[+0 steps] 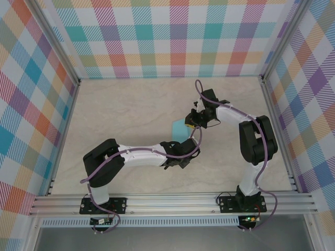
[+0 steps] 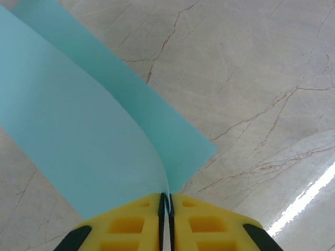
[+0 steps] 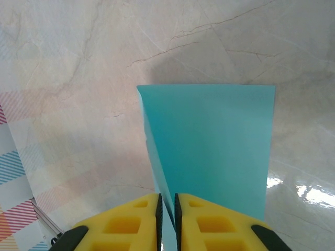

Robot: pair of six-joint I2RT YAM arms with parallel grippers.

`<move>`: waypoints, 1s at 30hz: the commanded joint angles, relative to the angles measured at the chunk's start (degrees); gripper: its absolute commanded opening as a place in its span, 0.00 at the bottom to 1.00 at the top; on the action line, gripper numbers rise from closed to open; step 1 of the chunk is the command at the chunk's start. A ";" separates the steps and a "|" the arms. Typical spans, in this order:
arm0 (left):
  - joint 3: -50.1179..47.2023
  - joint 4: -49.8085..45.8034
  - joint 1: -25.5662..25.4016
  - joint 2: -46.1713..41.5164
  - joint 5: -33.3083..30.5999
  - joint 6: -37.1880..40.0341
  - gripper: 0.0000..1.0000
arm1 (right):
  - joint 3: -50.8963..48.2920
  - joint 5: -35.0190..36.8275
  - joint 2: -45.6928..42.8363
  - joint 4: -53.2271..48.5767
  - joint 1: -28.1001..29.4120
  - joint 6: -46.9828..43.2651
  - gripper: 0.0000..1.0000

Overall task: Fold a paper plane with a square sheet of paper (fold left side to right side)
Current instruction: Fold the triangle a second time at the center of the table.

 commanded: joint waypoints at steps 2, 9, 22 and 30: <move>-0.34 -0.97 -0.68 -2.26 0.22 0.24 0.09 | 1.75 0.09 0.59 -1.36 -0.06 -1.38 0.23; -0.56 -0.43 -0.61 -3.01 1.31 -0.92 0.02 | 0.46 6.16 -7.12 -1.84 -0.43 -1.97 0.50; -3.59 1.27 3.33 -6.28 8.95 -6.02 0.00 | -19.96 12.45 -34.55 -5.15 -3.90 -2.67 0.55; -5.67 3.46 5.65 -7.62 12.80 -8.85 0.00 | -37.29 2.44 -37.58 9.94 -2.66 4.60 0.21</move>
